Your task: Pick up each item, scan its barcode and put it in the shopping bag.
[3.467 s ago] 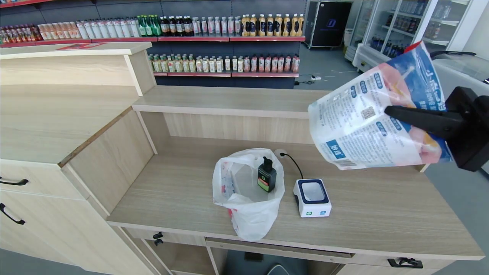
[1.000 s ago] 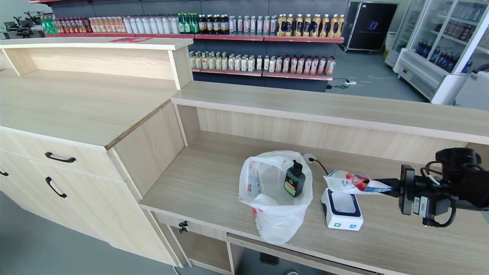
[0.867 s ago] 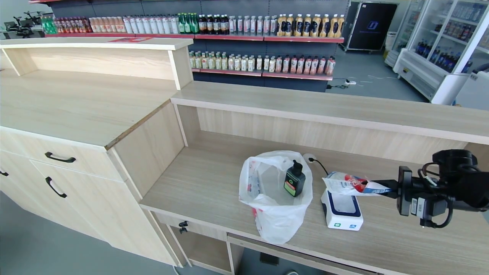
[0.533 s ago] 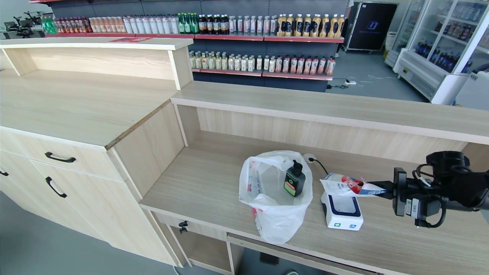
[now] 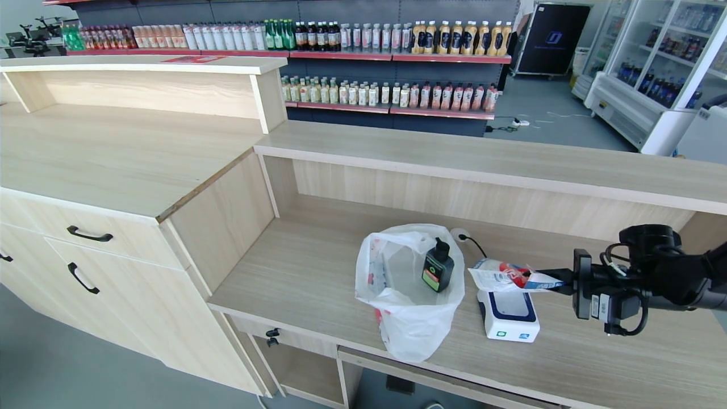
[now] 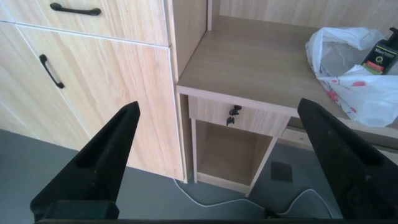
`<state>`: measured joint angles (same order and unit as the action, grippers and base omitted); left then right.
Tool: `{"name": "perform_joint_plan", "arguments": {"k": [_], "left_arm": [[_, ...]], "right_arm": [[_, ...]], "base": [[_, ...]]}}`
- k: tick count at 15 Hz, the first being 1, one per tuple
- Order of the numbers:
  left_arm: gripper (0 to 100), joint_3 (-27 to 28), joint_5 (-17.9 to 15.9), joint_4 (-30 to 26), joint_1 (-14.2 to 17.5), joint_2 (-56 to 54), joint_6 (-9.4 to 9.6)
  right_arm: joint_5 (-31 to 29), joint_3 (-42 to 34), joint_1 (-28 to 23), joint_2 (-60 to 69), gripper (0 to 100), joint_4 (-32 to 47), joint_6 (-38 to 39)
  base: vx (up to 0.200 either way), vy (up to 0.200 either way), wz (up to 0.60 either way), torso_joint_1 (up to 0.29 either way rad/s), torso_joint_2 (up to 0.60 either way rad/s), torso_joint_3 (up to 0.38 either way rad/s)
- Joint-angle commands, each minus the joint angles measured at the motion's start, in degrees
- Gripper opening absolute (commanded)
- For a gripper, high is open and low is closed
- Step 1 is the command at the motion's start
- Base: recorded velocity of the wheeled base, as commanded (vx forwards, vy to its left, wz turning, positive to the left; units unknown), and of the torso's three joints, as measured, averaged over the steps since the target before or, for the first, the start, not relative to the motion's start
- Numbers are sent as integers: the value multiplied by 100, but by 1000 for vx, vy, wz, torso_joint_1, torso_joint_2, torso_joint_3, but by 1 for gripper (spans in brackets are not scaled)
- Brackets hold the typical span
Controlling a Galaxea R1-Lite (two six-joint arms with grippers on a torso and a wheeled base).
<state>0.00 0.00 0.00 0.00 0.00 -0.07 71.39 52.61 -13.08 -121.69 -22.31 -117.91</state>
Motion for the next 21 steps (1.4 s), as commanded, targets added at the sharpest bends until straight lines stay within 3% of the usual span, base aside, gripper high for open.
{"name": "perform_joint_plan", "arguments": {"k": [1,21], "left_arm": [[100,0,0,0,0,0,-1],[100,0,0,0,0,0,-1]], "right_arm": [[-2,38,7,-75,0,-2,-4],[-20,328,139,-496,0,-72,31]], "base": [[0,0,0,0,0,0],[0,0,0,0,0,0]]}}
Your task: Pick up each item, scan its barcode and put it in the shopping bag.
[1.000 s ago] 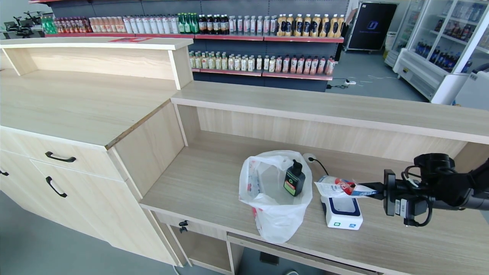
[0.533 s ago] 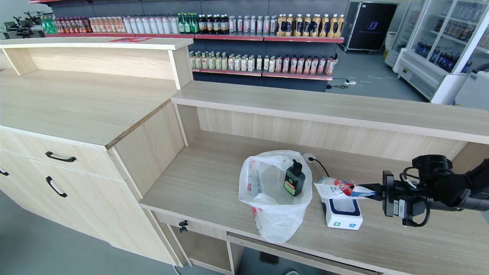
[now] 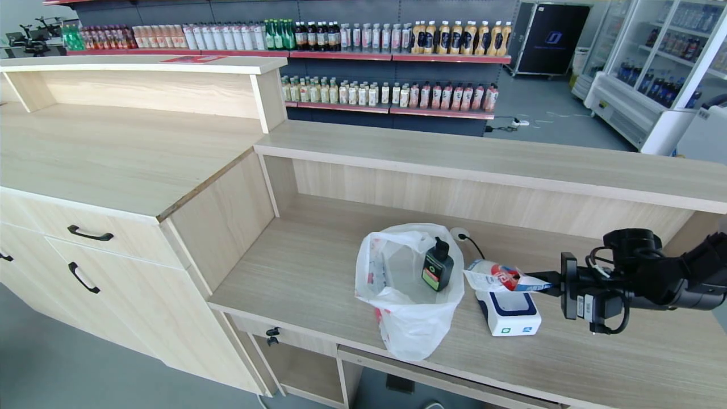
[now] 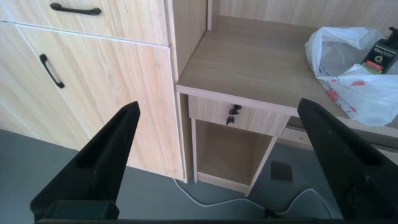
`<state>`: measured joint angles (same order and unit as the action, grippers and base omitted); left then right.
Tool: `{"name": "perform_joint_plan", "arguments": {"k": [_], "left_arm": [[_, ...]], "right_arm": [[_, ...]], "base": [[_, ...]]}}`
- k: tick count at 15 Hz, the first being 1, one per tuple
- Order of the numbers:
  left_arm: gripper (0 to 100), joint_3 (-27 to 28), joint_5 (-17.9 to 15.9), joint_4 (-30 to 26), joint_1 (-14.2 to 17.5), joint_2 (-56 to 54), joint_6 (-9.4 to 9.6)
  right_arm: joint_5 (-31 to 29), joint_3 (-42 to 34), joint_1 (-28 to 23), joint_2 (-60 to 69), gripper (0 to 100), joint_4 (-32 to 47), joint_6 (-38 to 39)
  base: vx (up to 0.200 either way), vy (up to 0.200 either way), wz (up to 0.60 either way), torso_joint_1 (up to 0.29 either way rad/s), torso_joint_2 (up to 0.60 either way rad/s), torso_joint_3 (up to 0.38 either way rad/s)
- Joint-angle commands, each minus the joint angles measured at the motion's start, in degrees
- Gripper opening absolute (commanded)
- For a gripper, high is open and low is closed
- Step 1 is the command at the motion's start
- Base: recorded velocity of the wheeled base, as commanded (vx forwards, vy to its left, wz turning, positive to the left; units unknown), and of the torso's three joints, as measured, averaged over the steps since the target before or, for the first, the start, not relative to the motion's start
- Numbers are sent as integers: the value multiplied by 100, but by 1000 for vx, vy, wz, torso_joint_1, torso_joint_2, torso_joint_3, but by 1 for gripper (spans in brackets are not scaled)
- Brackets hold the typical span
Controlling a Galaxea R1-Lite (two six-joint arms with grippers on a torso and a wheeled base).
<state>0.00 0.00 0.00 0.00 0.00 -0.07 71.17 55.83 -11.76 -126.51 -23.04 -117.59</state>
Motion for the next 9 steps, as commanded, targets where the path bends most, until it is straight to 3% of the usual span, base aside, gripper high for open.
{"name": "perform_joint_plan", "arguments": {"k": [1,5,7,8,9], "left_arm": [[100,0,0,0,0,0,-1],[100,0,0,0,0,0,-1],[100,0,0,0,0,0,-1],[100,0,0,0,0,0,-1],[100,0,9,0,0,0,-1]], "right_arm": [[2,7,7,13,0,1,-1],[2,-213,-19,452,0,168,17],[2,-354,-72,1147,0,827,254],[2,-389,-72,1753,0,1390,887],[2,-415,-80,2491,0,1952,1994]], "base": [[0,0,0,0,0,0],[0,0,0,0,0,0],[0,0,0,0,0,0],[0,0,0,0,0,0],[0,0,0,0,0,0]]}}
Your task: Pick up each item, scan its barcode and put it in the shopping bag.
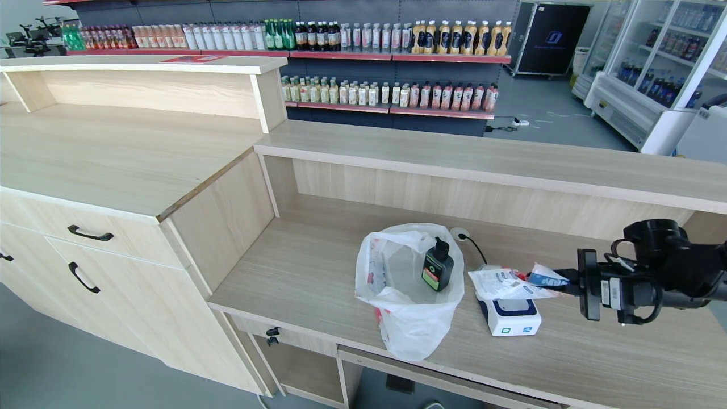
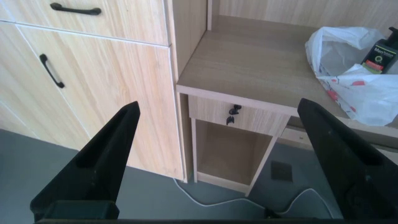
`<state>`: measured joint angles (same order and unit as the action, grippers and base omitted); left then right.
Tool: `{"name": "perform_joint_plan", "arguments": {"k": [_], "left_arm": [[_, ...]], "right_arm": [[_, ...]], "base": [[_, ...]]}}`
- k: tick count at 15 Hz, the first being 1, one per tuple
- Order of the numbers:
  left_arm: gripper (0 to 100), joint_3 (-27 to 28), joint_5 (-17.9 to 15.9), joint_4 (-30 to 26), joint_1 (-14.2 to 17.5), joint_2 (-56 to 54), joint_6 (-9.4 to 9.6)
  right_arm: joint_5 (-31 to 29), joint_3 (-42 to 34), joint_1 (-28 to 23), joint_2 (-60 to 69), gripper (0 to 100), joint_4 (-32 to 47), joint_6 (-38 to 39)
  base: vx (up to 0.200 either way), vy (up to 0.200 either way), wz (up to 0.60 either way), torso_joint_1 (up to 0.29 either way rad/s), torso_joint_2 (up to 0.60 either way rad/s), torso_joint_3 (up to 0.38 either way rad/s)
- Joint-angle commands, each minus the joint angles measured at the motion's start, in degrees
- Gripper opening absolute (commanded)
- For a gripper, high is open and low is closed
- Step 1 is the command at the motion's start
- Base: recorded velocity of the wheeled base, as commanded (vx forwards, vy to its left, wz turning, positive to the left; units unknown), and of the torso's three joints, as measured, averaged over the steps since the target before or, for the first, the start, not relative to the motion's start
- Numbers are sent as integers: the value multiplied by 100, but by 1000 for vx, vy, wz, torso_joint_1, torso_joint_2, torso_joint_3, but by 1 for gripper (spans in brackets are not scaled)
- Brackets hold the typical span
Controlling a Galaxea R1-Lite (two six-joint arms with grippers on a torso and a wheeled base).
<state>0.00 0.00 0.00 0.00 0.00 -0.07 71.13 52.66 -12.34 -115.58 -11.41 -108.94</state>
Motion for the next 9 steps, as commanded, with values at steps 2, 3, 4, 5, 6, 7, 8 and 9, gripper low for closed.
{"name": "perform_joint_plan", "arguments": {"k": [2,3,4,5,6,7,8,9], "left_arm": [[100,0,0,0,0,0,-1],[100,0,0,0,0,0,-1],[100,0,0,0,0,0,-1],[100,0,0,0,0,0,-1],[100,0,9,0,0,0,-1],[100,0,0,0,0,0,-1],[100,0,0,0,0,0,-1],[100,0,0,0,0,0,-1]], "right_arm": [[-64,-195,-111,2901,0,1018,4047],[-249,-169,-146,3270,0,798,5277],[-548,-204,-190,3446,0,359,6358],[-724,-265,-243,3481,0,201,6684],[-1857,-608,-427,3709,0,-151,7782],[-3079,-784,-392,3841,0,-151,8600],[-3914,-898,-313,3911,0,-177,9153],[-3914,-898,-313,3911,0,-177,9153]], "base": [[0,0,0,0,0,0],[0,0,0,0,0,0],[0,0,0,0,0,0],[0,0,0,0,0,0],[0,0,0,0,0,0],[0,0,0,0,0,0],[0,0,0,0,0,0],[0,0,0,0,0,0]]}}
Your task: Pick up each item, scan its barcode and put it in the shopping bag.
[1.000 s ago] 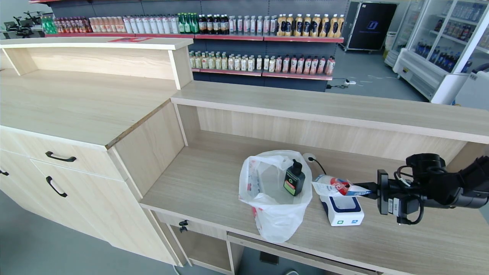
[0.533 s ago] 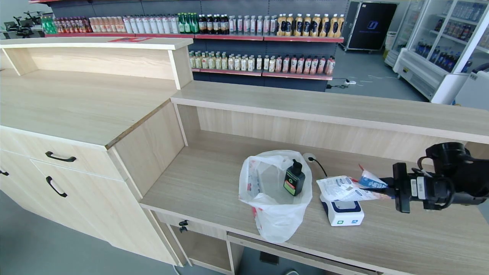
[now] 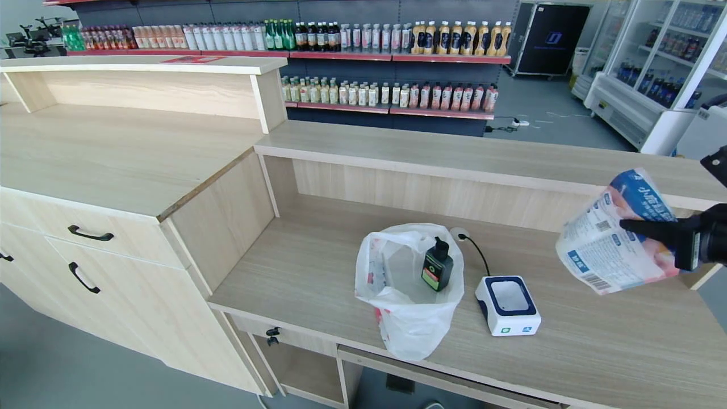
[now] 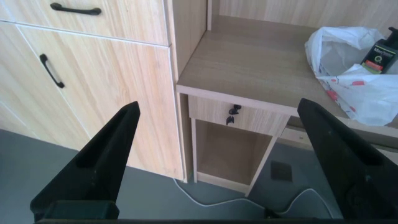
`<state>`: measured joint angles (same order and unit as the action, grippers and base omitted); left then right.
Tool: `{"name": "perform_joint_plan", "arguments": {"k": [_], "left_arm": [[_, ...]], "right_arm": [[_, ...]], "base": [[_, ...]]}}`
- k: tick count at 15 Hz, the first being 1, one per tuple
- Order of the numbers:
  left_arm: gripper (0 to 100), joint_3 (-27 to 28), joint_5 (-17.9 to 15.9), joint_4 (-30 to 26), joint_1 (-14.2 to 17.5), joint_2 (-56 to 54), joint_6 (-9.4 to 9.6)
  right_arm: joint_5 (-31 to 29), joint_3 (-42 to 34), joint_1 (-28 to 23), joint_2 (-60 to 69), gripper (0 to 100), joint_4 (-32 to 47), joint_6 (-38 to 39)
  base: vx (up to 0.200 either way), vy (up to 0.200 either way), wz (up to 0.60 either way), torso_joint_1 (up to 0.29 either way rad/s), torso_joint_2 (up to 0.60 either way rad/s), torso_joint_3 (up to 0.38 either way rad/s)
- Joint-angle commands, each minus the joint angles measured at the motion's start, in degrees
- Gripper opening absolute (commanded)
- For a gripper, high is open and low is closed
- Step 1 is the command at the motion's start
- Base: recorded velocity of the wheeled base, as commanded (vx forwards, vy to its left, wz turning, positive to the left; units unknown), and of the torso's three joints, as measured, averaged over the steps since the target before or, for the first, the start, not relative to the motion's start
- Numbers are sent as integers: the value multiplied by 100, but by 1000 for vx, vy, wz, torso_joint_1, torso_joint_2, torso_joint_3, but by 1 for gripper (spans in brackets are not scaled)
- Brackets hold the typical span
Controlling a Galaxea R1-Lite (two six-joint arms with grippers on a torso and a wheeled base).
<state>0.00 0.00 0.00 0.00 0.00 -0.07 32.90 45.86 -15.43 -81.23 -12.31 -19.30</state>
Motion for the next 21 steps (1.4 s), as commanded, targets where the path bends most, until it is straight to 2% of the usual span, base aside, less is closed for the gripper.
{"name": "perform_joint_plan", "arguments": {"k": [1,3,5,7,10,11,12,13,14,18,21], "left_arm": [[100,0,0,0,0,0,-1],[100,0,0,0,0,0,-1],[100,0,0,0,0,0,-1],[100,0,0,0,0,0,-1],[100,0,0,0,0,0,-1],[100,0,0,0,0,0,-1],[100,0,0,0,0,0,-1],[100,0,0,0,0,0,-1],[100,0,0,0,0,0,-1],[100,0,0,0,0,0,-1],[100,0,0,0,0,0,-1]], "right_arm": [[-1295,-517,137,687,0,-113,392],[-2323,-719,357,828,0,-113,374],[-2824,-701,585,810,0,-201,216],[-2824,-754,805,731,0,-588,119],[-2824,-763,1508,555,0,-1080,14],[-2622,-772,1956,397,0,-1291,5],[-2490,-772,2044,344,0,-1300,5],[-2060,-886,2343,133,0,-1353,-39],[-2042,-930,2493,45,0,-1379,-39],[-2033,-1431,2642,-825,0,-1906,154],[-2025,-1413,2624,-1396,0,-2082,541]], "base": [[0,0,0,0,0,0],[0,0,0,0,0,0],[0,0,0,0,0,0],[0,0,300,4,1,1],[0,0,600,-1,1,2],[0,0,0,0,0,0],[0,0,0,0,0,0],[0,0,0,0,0,0],[0,0,0,0,0,0],[0,0,0,0,0,0],[0,0,0,0,0,0]]}}
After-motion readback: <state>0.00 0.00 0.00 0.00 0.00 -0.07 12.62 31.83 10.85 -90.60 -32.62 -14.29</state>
